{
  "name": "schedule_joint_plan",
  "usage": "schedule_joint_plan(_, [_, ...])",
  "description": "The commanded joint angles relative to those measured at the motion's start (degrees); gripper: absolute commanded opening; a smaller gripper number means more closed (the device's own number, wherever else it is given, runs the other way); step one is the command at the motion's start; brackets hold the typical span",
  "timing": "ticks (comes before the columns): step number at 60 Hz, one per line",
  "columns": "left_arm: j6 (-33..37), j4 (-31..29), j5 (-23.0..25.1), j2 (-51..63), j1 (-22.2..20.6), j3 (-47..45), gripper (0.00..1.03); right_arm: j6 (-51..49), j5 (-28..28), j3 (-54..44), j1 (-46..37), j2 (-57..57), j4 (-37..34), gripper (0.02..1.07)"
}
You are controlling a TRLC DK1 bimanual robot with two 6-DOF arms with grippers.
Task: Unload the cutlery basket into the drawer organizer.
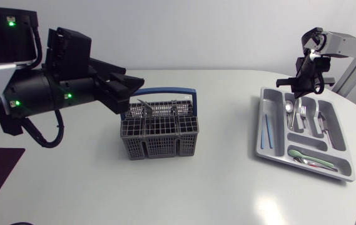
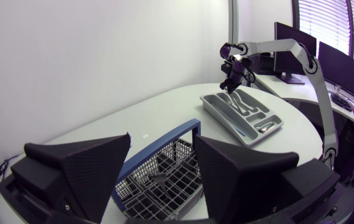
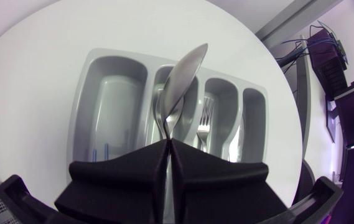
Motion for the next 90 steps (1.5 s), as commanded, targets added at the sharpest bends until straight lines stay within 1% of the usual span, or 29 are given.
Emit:
schedule_joint_plan(1, [0.8,0.0,0.7,-1.0,0.5,-1.9,0.91,2.1,1.4,2.5,0.1,3.4,-1.9,0.08])
schedule_joint_plan(14, [0.7,-0.8,1.1,-1.7,0.9,-1.6,0.91,2.5,2.5,6.9,-0.5,8.4,-4.5,0.08])
schedule_joint_plan(31, [0.7,-1.0,2.3,-2.3,2.2,-1.7,0.91,2.4,3.6,10.1,-1.3,12.6,-5.8,0.08])
schedule_joint_plan(41, [0.6,-1.2,2.6,-2.5,2.3,-1.6,0.91,2.3,3.7,10.9,-1.3,14.1,-6.0,0.08])
schedule_joint_plan(43, [0.6,-1.2,2.6,-2.6,2.3,-1.6,0.91,2.4,3.6,11.1,-1.2,14.3,-6.5,0.11])
schedule_joint_plan(45, [0.6,-1.2,2.6,-2.6,2.3,-1.6,0.91,2.4,3.5,11.2,-1.0,14.5,-6.8,0.18])
schedule_joint_plan(49, [0.6,-1.2,2.6,-2.6,2.3,-1.5,0.91,2.3,3.3,10.9,-0.5,14.4,-7.4,0.29])
schedule_joint_plan(55, [0.6,-1.4,2.6,-2.6,2.3,-1.4,0.91,2.3,2.5,9.9,0.1,13.0,-7.5,0.55])
schedule_joint_plan(60, [0.5,-1.5,2.6,-2.6,2.3,-1.3,0.91,2.5,1.3,8.6,0.1,11.1,-7.0,0.67])
schedule_joint_plan(63, [0.5,-1.5,2.6,-2.7,2.3,-1.3,0.91,2.4,0.7,7.2,0.1,9.2,-6.4,0.72])
schedule_joint_plan(73, [0.4,-1.5,2.5,-3.0,2.3,-1.3,0.91,1.3,-0.2,-3.9,0.0,-0.7,1.9,0.72])
schedule_joint_plan(78, [0.4,-1.5,2.6,-3.1,2.3,-1.2,0.91,-0.2,-1.7,-10.3,0.1,-7.0,6.7,0.72])
schedule_joint_plan(83, [0.6,-1.9,2.5,-3.1,2.2,-1.1,0.91,-2.1,-5.2,-16.7,0.1,-13.3,11.6,0.72])
schedule_joint_plan(85, [0.6,-2.2,2.5,-3.1,2.2,-1.0,0.91,-3.3,-6.8,-19.4,0.1,-15.9,13.4,0.74])
schedule_joint_plan(90, [0.7,-2.8,2.6,-3.1,2.2,-0.9,0.91,-5.7,-11.9,-25.7,0.6,-21.8,17.2,0.75])
